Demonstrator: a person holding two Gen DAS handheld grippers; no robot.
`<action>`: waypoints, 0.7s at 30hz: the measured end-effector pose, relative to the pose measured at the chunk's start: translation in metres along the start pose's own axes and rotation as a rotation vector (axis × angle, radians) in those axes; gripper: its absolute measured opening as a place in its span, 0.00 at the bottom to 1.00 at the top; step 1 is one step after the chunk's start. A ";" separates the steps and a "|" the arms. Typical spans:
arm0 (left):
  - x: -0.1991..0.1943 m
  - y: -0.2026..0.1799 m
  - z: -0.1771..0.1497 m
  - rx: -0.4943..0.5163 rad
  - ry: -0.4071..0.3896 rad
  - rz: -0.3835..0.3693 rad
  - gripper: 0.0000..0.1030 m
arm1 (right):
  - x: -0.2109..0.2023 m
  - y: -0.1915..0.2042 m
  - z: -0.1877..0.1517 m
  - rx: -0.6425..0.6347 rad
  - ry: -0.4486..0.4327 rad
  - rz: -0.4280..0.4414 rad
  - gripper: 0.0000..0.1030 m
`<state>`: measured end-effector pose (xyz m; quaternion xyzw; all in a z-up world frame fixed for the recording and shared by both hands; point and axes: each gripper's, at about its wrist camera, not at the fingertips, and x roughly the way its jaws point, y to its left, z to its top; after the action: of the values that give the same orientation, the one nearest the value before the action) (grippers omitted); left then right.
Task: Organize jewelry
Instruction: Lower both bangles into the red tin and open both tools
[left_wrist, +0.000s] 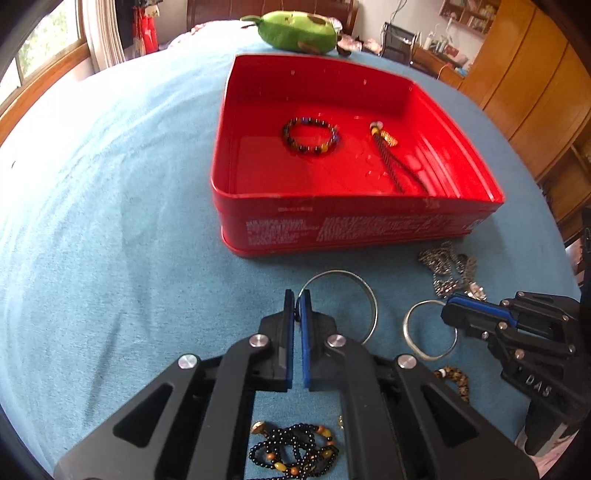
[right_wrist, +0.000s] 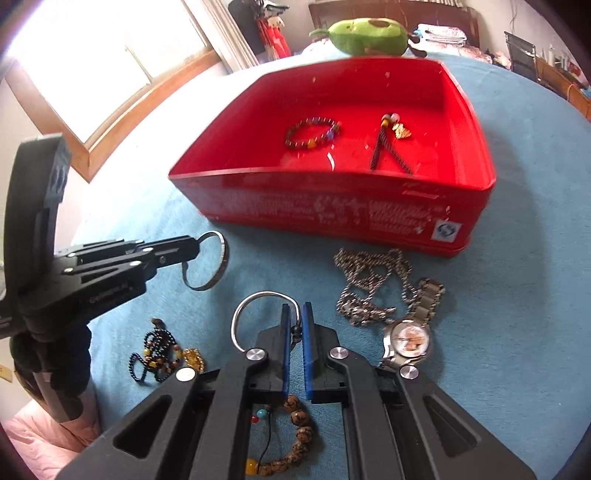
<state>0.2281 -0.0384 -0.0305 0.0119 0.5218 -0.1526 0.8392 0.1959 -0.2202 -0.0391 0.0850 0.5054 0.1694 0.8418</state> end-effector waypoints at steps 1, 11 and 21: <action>-0.003 0.001 0.000 -0.003 -0.007 -0.003 0.01 | -0.003 -0.001 0.000 0.004 -0.007 0.003 0.05; -0.038 -0.002 0.006 0.003 -0.073 -0.023 0.01 | -0.045 -0.012 0.006 0.022 -0.088 0.021 0.05; -0.055 -0.014 0.052 0.021 -0.081 -0.011 0.01 | -0.079 -0.024 0.051 0.054 -0.159 -0.036 0.05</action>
<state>0.2475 -0.0476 0.0432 0.0113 0.4859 -0.1631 0.8586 0.2113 -0.2700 0.0420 0.1115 0.4428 0.1332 0.8796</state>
